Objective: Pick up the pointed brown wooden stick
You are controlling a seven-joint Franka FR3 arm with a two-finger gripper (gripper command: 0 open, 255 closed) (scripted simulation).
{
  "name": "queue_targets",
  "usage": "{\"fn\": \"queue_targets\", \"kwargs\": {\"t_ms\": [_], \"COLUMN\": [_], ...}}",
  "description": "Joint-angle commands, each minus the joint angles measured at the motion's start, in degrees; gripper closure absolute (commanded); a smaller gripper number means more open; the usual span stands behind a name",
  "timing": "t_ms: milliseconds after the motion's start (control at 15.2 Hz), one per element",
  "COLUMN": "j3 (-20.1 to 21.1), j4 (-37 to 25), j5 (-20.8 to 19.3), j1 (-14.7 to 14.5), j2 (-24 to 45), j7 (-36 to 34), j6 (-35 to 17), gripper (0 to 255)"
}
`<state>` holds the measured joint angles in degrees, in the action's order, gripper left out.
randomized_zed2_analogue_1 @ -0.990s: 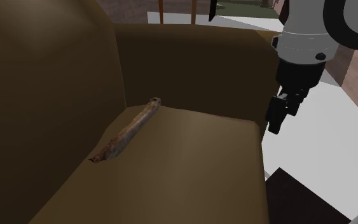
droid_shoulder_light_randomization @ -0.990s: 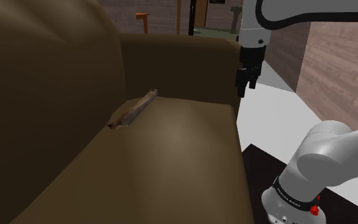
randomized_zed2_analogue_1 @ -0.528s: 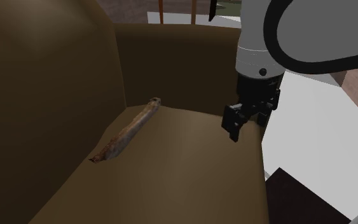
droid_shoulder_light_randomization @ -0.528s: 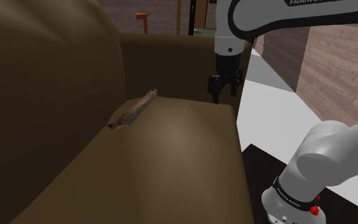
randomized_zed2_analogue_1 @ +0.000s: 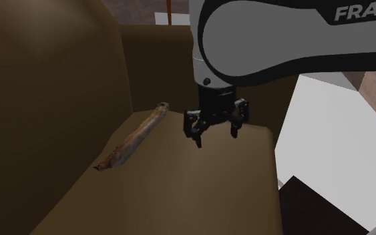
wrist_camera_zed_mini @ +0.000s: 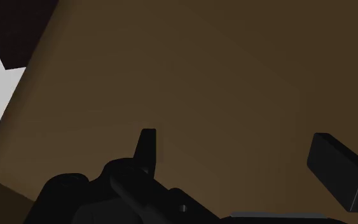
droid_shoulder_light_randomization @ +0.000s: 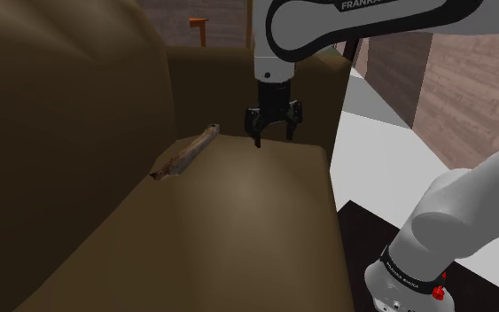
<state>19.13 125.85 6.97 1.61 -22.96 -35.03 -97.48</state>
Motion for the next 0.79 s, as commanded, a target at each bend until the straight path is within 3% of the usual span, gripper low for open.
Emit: {"fn": "queue_targets", "kwargs": {"t_ms": [0, 396, 726], "j3": [2.17, 6.92, 8.33], "j4": [-3.07, -14.33, -26.31], "j5": [-0.31, -4.41, -10.1], "j1": [0.59, 1.47, 0.01], "j2": [4.36, 18.18, 30.74], "j7": [-5.43, -20.95, -33.41], "j6": [-1.63, -4.37, -4.24], "gripper": [0, 0, 0]}}
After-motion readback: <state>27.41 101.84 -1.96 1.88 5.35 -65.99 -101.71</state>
